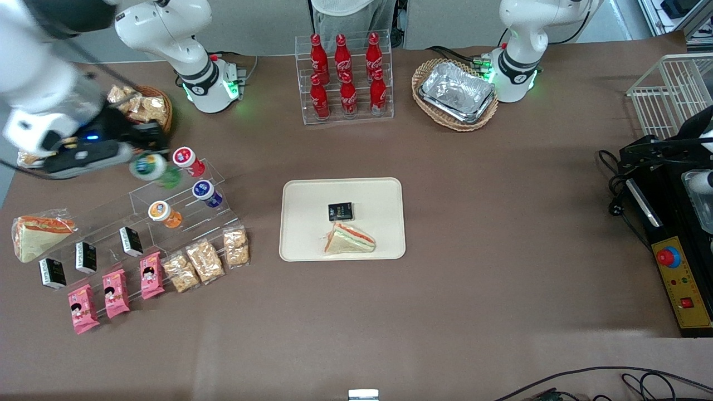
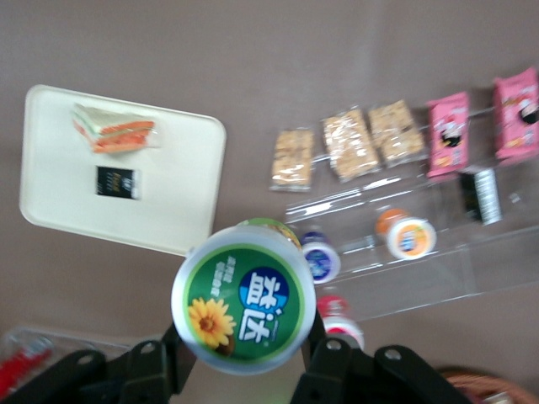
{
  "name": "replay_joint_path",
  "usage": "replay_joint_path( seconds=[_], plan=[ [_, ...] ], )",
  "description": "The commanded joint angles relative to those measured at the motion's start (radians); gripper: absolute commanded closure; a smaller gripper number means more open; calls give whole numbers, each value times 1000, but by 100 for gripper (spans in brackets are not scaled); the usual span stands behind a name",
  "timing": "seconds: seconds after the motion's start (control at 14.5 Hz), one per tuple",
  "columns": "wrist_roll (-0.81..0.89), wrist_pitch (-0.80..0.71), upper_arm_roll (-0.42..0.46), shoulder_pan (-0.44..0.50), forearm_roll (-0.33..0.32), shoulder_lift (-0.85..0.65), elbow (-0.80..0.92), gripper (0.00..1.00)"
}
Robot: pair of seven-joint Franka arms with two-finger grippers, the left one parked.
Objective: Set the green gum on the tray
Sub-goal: 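Carry the green cup with the right gripper over the cream tray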
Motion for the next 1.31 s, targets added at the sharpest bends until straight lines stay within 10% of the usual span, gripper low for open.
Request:
replay_joint_path(
  seconds=[0.0, 0.41, 0.62, 1.24],
  plan=[
    [295, 61, -14, 185, 21, 61, 39, 79],
    [563, 316, -15, 358, -8, 80, -202, 79],
    [751, 576, -14, 455, -135, 83, -433, 79],
    [836, 1046, -18, 494, -180, 240, -684, 79]
  ],
)
